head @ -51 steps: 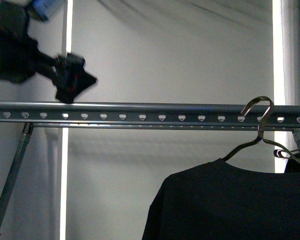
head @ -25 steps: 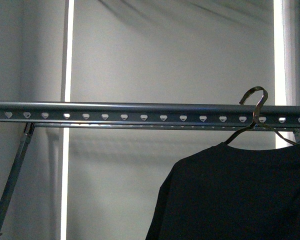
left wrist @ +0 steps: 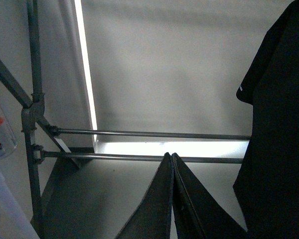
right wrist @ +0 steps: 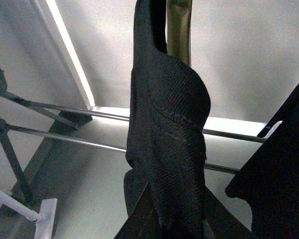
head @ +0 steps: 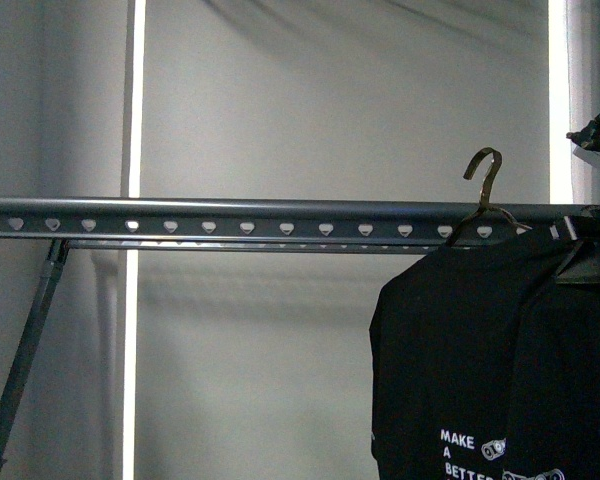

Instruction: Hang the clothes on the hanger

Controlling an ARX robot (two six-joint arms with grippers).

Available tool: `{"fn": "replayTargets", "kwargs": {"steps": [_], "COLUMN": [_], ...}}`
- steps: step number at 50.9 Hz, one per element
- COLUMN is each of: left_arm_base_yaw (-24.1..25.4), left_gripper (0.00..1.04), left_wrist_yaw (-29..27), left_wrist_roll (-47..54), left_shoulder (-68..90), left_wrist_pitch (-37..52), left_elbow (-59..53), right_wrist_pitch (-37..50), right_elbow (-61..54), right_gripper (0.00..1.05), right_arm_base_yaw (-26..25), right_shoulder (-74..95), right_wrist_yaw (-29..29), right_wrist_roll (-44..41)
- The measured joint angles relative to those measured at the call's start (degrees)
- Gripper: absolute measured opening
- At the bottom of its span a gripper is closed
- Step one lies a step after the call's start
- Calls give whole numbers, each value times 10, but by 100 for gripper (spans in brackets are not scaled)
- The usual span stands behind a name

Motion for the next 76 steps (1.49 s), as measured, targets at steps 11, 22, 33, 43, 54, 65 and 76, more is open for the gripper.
{"fn": "replayTargets", "kwargs": {"steps": [11, 22, 33, 43, 54, 65, 76], "left_arm_base_yaw": [0, 0, 0, 0, 0, 0, 0], "left_gripper": [4, 4, 4, 4, 4, 4, 4], "left_wrist_yaw": [-2, -2, -2, -2, -4, -2, -2], "left_wrist_roll": [0, 0, 0, 1, 1, 1, 1], "left_shoulder": [-56, -112, -160, -200, -233, -271, -299], "left_wrist_pitch": [2, -13, -40, -67, -74, -108, -137], "left_elbow": [-58, -96, -116, -129, -145, -145, -145], "right_wrist_pitch": [-18, 17, 168, 307, 211, 92, 94], "right_elbow": [55, 19, -122, -349, -574, -684, -729], "right_gripper": [7, 7, 41, 75, 97, 71, 36], "right_arm_base_yaw": [10, 21, 35, 33, 3, 24, 25], "right_shoulder": [68, 88, 24, -204, -517, -798, -822], "right_wrist_yaw": [55, 67, 65, 21, -49, 148, 156], "right_wrist_roll": [0, 2, 15, 55, 128, 67, 38]}}
